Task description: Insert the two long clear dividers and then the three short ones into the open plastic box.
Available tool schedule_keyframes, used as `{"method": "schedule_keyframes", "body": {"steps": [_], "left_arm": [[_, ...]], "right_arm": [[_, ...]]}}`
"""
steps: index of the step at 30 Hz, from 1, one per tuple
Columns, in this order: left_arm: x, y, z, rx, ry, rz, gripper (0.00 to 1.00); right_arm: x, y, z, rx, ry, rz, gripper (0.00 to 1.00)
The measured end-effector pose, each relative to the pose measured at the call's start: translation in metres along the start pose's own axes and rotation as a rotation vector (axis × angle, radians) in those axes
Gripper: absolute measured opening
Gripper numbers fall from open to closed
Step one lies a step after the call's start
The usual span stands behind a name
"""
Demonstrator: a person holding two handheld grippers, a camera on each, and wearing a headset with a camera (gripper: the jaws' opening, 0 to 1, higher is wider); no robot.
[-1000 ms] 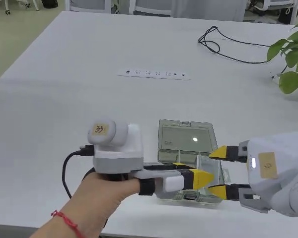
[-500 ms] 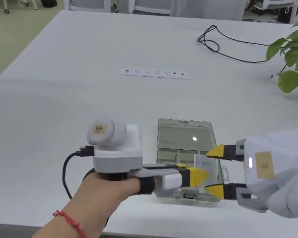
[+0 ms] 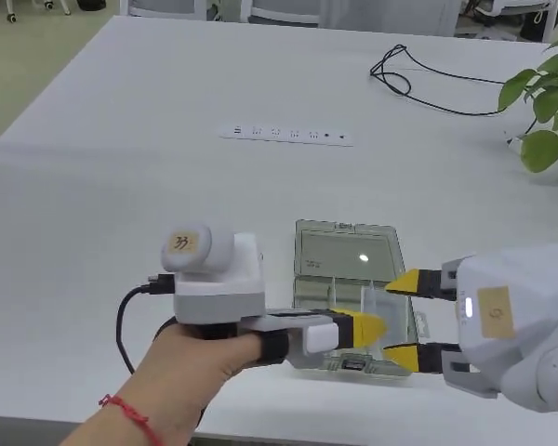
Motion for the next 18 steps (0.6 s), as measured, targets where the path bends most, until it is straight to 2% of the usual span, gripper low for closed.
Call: {"method": "schedule_keyframes", "body": {"steps": [1,3,5,6,9,12,14,18], "left_arm": [[0.000,0.001,0.000,-0.014,-0.002,-0.001,0.00],[0.001,0.000,-0.002,0.001,-0.013,0.007,0.00],[0.002,0.001,-0.004,-0.025,-0.013,0.004,0.00],[0.004,0.002,-0.003,-0.080,0.000,-0.001,0.00],[0.005,-0.003,0.002,-0.192,0.039,0.023,0.00],[0.007,-0.004,0.009,-0.363,0.090,0.033,0.00],[0.008,-0.009,0.013,-0.448,0.113,0.059,0.00],[0.009,-0.014,0.016,-0.561,0.140,0.089,0.00]], "right_arm": [[0.000,-0.001,0.000,-0.005,-0.004,0.002,0.34],[0.003,-0.004,-0.001,-0.030,-0.019,0.006,0.36],[0.006,-0.009,-0.001,-0.063,-0.045,0.008,0.36],[0.007,-0.010,-0.002,-0.091,-0.067,0.000,0.36],[0.014,-0.018,-0.002,-0.166,-0.127,-0.027,0.34],[0.021,-0.016,-0.004,-0.216,-0.215,-0.141,0.28],[0.025,-0.013,-0.005,-0.249,-0.254,-0.222,0.25],[0.030,-0.011,-0.011,-0.268,-0.311,-0.326,0.17]]}}
Point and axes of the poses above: the centre of the closed fingertips' face, and the gripper's own axes: x roughly backward along the fingers, y roughly to its left, z roughly out of its underside, the point moved 2 cm from there along x, roughly backward along the fingers, and after that the axes turned 15 degrees about x, right-handed, at the moved point
